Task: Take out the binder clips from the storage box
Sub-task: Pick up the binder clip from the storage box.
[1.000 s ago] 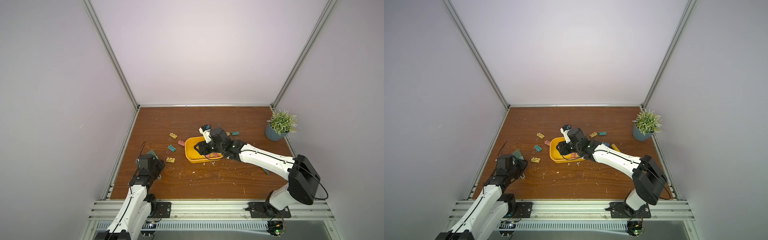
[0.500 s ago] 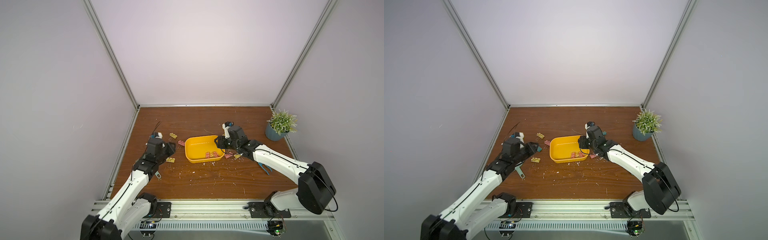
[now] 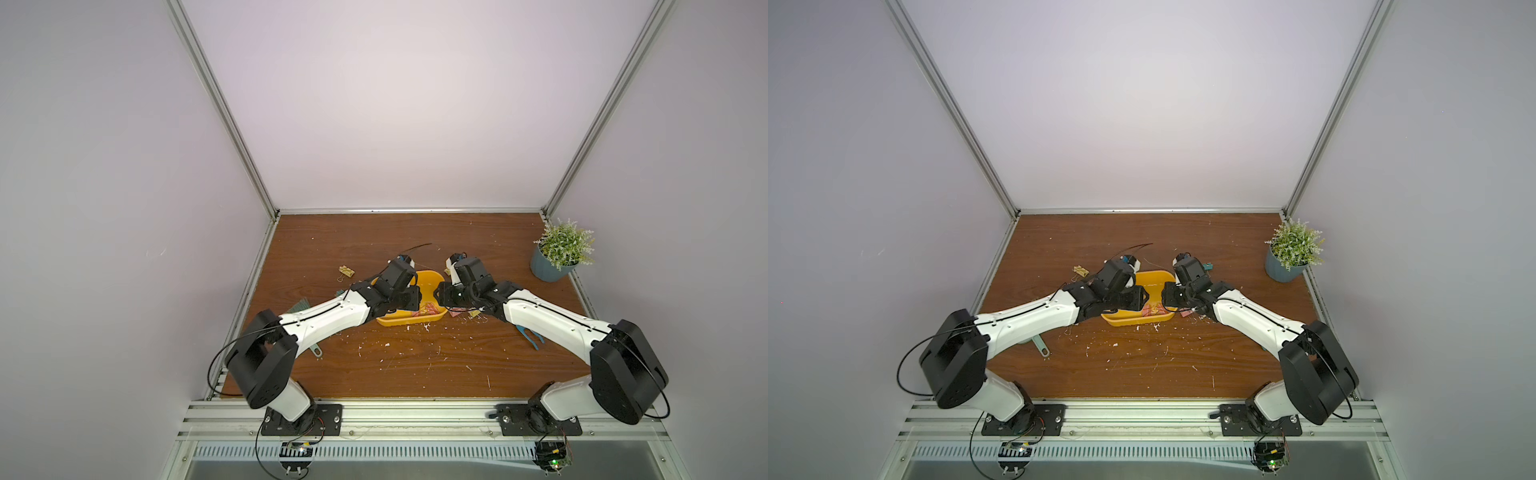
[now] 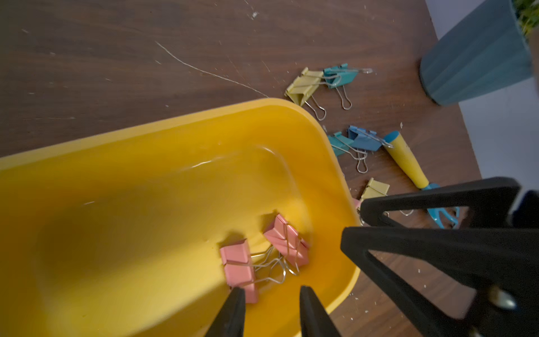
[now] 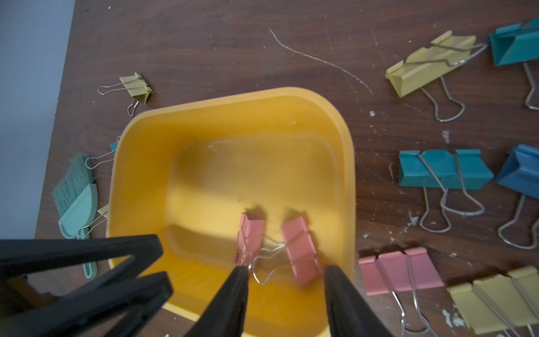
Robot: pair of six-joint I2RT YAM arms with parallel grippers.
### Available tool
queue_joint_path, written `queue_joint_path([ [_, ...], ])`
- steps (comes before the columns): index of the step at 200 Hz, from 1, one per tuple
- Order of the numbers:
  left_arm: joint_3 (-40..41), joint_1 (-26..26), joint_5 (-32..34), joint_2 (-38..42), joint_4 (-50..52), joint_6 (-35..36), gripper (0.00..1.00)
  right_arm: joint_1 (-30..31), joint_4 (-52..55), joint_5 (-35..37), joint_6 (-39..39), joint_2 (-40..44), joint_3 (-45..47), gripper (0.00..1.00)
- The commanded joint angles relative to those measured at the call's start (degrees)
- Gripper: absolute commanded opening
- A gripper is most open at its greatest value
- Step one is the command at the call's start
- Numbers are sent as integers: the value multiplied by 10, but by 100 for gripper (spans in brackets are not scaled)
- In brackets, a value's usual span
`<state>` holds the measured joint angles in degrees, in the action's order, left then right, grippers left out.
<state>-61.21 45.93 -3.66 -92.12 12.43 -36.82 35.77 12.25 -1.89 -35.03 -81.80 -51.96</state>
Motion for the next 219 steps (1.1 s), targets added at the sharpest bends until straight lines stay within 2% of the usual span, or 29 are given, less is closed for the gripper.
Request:
queue_joint_path([
  [1, -34, 19, 13, -36, 64, 27, 37, -6, -13, 12, -13, 30, 6, 49],
  [107, -86, 35, 41, -111, 111, 37, 37, -12, -48, -2, -34, 50, 37, 50],
  [167, -81, 35, 97, -93, 132, 34, 26, -12, -49, -3, -31, 47, 33, 50],
  [219, -86, 35, 144, -70, 150, 31, 9, -12, -51, -9, -31, 42, 28, 51],
])
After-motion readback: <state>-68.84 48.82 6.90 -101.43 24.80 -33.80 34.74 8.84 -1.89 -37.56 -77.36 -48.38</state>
